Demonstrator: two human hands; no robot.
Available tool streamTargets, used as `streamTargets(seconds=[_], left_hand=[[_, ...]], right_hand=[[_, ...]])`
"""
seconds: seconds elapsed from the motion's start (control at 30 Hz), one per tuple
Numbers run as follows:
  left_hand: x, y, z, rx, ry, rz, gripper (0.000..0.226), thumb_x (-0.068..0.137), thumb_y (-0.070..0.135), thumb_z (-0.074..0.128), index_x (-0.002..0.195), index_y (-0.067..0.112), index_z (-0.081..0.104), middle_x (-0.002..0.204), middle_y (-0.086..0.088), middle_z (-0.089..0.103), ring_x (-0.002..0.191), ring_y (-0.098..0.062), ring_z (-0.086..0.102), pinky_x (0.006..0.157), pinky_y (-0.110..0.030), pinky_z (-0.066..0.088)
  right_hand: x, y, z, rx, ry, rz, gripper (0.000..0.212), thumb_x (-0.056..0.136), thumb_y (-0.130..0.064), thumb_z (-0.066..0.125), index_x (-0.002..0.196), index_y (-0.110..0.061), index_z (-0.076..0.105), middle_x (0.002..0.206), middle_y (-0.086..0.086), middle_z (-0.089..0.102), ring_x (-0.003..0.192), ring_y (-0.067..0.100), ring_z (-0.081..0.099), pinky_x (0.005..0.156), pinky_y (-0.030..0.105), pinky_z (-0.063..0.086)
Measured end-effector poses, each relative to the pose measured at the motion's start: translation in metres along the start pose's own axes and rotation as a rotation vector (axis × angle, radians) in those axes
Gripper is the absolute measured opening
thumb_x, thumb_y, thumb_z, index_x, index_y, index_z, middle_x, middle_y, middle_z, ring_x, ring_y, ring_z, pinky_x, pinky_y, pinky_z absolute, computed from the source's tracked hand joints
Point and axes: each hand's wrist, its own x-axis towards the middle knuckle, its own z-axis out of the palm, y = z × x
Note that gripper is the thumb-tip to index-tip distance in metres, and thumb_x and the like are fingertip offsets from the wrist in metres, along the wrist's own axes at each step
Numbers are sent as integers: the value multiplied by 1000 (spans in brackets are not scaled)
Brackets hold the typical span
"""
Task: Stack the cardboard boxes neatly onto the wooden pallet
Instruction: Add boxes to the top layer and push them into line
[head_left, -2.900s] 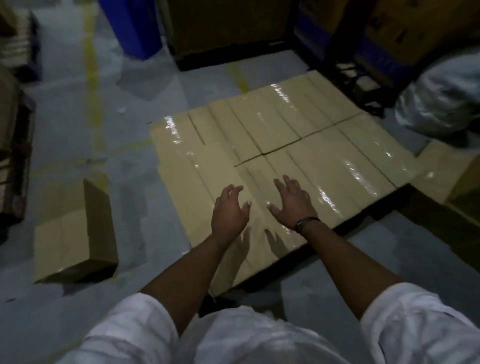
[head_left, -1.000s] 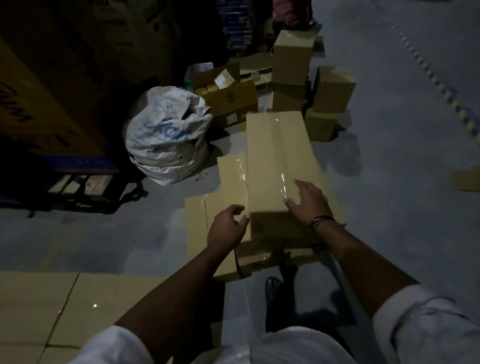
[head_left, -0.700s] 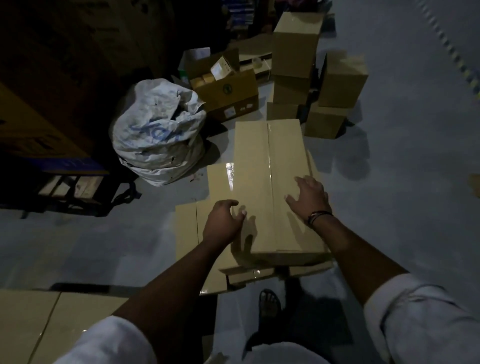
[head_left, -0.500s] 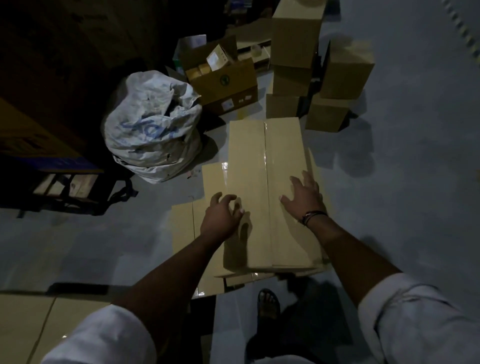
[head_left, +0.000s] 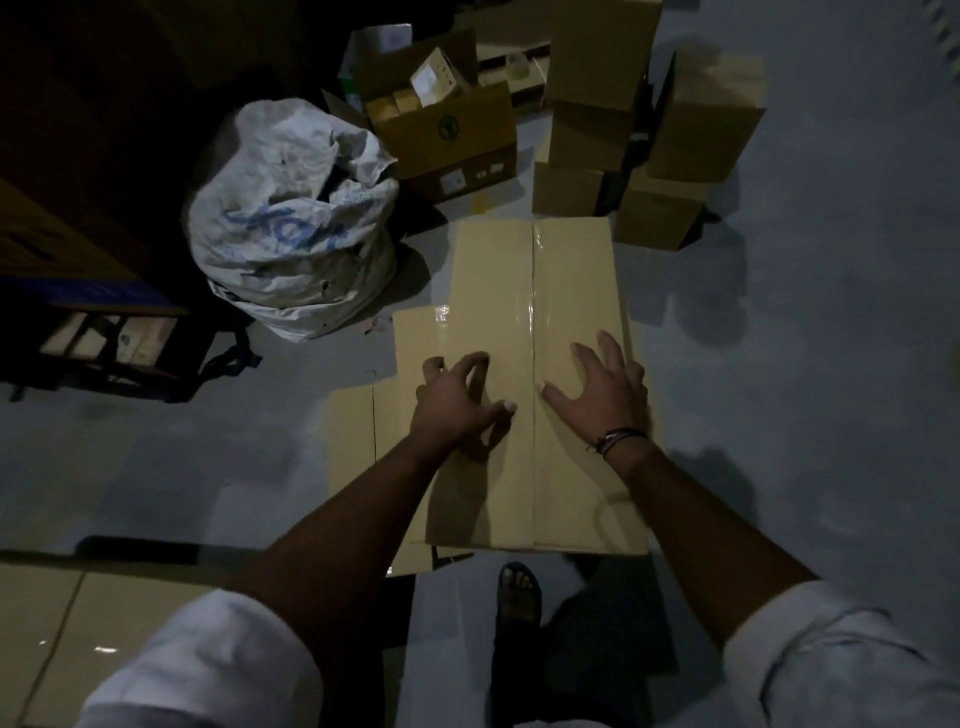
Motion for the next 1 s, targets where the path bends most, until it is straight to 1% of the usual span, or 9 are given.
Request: streamTargets(seconds=[0.1, 0.2, 0.3, 0.43, 0.6, 0.7, 0.83, 0.93, 1.0], left_hand=[[-25, -1, -11, -14, 91, 18, 90, 71, 58, 84, 147, 41, 39, 160, -12, 12, 141, -44, 34, 108, -50, 44], [-57, -10, -26, -25, 199, 9, 94, 66, 65, 84, 145, 42, 40, 157, -14, 15, 138, -42, 38, 108, -47, 44], [-99, -29, -44, -54, 293, -25, 95, 63, 67, 84, 144, 41, 40, 154, -14, 19, 135, -41, 42, 109, -46, 45], [-172, -67, -65, -97, 418, -117, 94, 64, 67, 84, 143, 42, 40, 154, -13, 20, 136, -42, 38, 107, -47, 42], [-290, -138, -77, -139, 677, -231, 95, 65, 69, 81, 146, 38, 42, 155, -2, 17, 138, -38, 33, 106, -45, 42], [-368, -181, -75, -100, 757, -363, 104, 63, 75, 78, 151, 38, 38, 161, 1, 9, 141, -40, 29, 107, -47, 41], [-474, -242, -57, -205, 866, -592, 112, 59, 82, 75, 154, 41, 32, 166, 0, -2, 143, -43, 24, 105, -52, 43], [-551, -278, -38, -225, 927, -751, 113, 57, 88, 69, 154, 45, 29, 167, -2, 1, 143, -43, 23, 100, -52, 47], [-598, -294, -28, -225, 975, -837, 113, 55, 90, 67, 153, 47, 29, 167, -5, 6, 142, -42, 23, 102, -50, 44]], right_hand=[[-19, -18, -8, -11, 95, -35, 76, 77, -73, 57, 143, -37, 46, 162, -7, 21, 136, 36, 29, 108, 53, 36], [-42, -44, -12, 3, 116, -85, 76, 77, -73, 57, 143, -37, 48, 161, -8, 24, 135, 36, 30, 110, 52, 33], [-72, -74, -10, -10, 117, -171, 74, 78, -72, 57, 142, -36, 48, 161, -8, 24, 135, 38, 31, 111, 52, 33], [-128, -122, 1, -37, 96, -314, 71, 78, -70, 56, 141, -36, 49, 161, -7, 24, 137, 39, 29, 112, 53, 32], [-220, -189, 39, -73, 34, -550, 71, 79, -72, 52, 141, -37, 47, 161, -7, 22, 136, 36, 30, 111, 54, 32], [-289, -226, 67, -81, -28, -708, 72, 79, -73, 51, 141, -36, 47, 160, -7, 23, 135, 35, 30, 110, 54, 34], [-391, -264, 107, -96, -123, -918, 70, 78, -74, 52, 138, -37, 50, 159, -8, 26, 133, 34, 32, 109, 51, 35], [-466, -280, 135, -123, -214, -1071, 69, 79, -74, 52, 137, -38, 50, 159, -8, 25, 133, 35, 31, 109, 50, 32], [-507, -289, 151, -123, -281, -1143, 68, 79, -74, 53, 136, -37, 51, 159, -7, 26, 133, 35, 32, 109, 50, 32]])
